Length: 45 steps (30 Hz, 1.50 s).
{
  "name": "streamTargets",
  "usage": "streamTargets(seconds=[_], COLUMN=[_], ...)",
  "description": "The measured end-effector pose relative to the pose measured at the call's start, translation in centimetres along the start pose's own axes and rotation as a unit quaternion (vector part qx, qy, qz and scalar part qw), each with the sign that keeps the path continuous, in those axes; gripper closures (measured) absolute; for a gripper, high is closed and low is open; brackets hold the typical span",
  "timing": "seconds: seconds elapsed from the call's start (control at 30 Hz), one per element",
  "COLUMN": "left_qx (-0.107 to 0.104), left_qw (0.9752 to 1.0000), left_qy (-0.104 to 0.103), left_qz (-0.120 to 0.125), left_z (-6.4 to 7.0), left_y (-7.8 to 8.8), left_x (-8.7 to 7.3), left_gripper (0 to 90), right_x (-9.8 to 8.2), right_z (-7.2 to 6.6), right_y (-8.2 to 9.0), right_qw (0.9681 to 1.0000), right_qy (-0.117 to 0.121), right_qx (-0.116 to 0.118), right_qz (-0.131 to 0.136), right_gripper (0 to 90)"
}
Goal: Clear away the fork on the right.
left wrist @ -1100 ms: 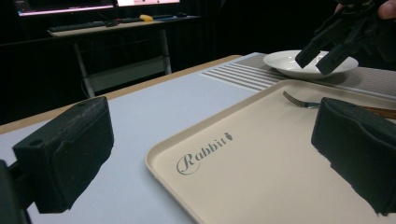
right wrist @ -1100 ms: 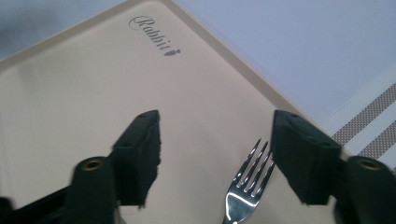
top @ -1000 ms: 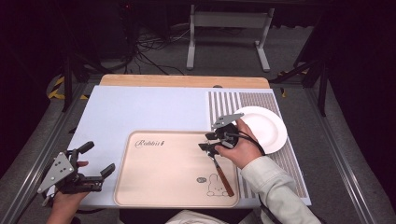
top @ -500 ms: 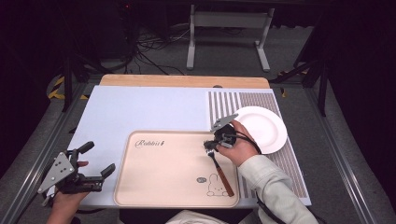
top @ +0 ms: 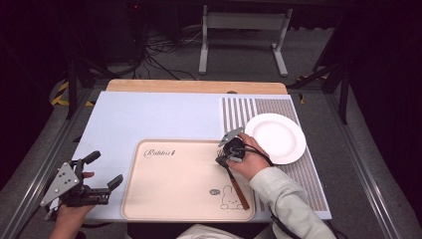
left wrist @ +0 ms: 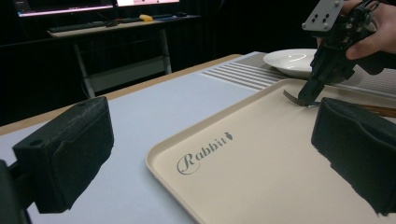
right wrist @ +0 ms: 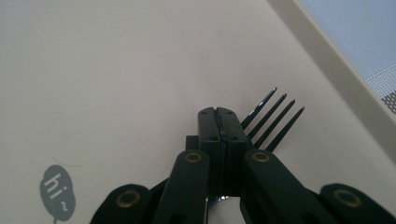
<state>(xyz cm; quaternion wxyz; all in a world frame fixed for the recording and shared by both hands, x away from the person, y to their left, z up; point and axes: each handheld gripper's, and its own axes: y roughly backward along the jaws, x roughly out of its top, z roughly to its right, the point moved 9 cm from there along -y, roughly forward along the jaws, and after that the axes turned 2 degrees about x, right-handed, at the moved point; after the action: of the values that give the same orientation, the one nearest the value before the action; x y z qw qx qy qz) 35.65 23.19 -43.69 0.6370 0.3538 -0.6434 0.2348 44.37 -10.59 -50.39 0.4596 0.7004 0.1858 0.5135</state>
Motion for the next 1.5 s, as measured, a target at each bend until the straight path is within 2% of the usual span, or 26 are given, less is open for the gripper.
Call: streamTargets(seconds=[0.6,0.8,1.37,1.5], left_qx=[0.0,0.0,-0.001,0.0], left_qw=[1.0,1.0,1.0,1.0], left_qy=[0.0,0.0,0.001,0.001], left_qz=[-0.002,-0.001,-0.003,0.0], left_z=[0.0,0.0,0.1,0.0], left_y=[0.0,0.0,-0.1,-0.1], left_x=[0.0,0.0,-0.1,-0.1], left_gripper=[0.0,0.0,0.0,0.0], right_x=[-0.2,-0.3,-1.9,-2.4], right_z=[0.0,0.2,2.3,2.8], right_y=[-0.5,-0.5,0.9,1.3], right_qw=[0.9999,0.9999,0.998,0.9967], right_qy=[-0.002,-0.003,-0.039,-0.05], right_qx=[-0.001,-0.007,-0.04,-0.053], right_qz=[-0.011,-0.015,-0.027,-0.035], right_gripper=[90.0,90.0,90.0,90.0])
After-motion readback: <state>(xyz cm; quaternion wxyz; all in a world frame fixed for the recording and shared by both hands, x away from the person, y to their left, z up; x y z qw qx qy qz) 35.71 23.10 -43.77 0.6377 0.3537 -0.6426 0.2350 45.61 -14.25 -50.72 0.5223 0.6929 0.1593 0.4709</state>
